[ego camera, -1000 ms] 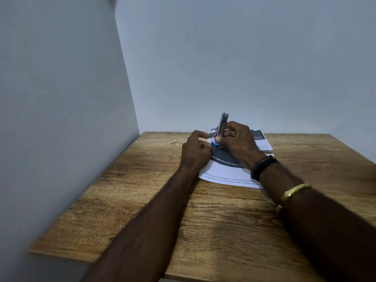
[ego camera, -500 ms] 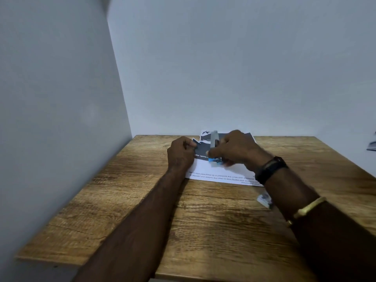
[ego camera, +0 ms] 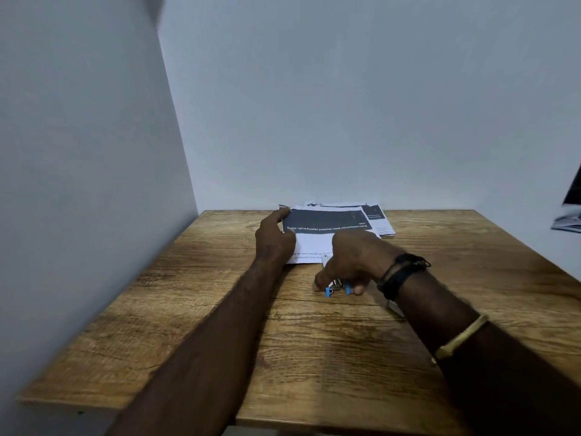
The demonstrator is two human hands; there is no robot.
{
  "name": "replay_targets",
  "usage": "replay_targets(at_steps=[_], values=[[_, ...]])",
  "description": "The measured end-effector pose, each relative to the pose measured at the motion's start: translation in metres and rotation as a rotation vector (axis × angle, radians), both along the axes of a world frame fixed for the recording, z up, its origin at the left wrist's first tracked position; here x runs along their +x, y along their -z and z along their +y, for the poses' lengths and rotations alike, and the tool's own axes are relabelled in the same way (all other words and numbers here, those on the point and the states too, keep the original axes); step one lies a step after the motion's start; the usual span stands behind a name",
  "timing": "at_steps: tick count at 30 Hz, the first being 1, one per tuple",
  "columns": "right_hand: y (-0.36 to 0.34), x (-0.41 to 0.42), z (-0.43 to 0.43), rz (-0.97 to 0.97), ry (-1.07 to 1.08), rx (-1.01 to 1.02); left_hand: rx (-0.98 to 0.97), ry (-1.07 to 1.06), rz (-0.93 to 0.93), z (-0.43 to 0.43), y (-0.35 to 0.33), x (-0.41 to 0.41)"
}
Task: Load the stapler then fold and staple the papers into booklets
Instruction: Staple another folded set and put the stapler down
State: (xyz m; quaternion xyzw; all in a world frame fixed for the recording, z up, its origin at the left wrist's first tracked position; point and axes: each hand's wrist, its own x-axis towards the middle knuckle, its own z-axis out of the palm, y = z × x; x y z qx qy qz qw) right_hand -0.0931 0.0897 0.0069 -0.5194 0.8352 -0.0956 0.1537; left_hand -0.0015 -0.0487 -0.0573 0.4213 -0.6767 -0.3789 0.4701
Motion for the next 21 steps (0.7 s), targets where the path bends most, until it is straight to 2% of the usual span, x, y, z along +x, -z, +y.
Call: replay_targets(at_steps=[5,8,10,11,16,19,21], values=[[0.003,-0.012,0.0,0.021,0.019,-0.015,0.023,-0.01,0.01,-0.004,0.001,0.0],[0.008,-0.037,-0.01,0.134,0.158,-0.299,0.042,-0.001,-0.002,-0.006,0.003,0.001],[0.014,-0.055,-0.014,0.125,0.306,-0.494,0.046,-0.001,0.005,-0.007,0.003,0.001],[0.017,-0.064,-0.018,0.113,0.345,-0.518,0.052,0.001,0.017,-0.007,0.004,0.001],[0.036,-0.094,-0.036,0.033,0.375,-0.388,0.237,0.034,0.219,-0.007,0.0,-0.003],[0.037,-0.101,-0.041,-0.046,0.39,-0.414,0.385,0.053,0.337,-0.006,-0.004,-0.007],[0.035,-0.103,-0.043,-0.131,0.405,-0.437,0.407,0.061,0.357,-0.004,-0.007,-0.009]])
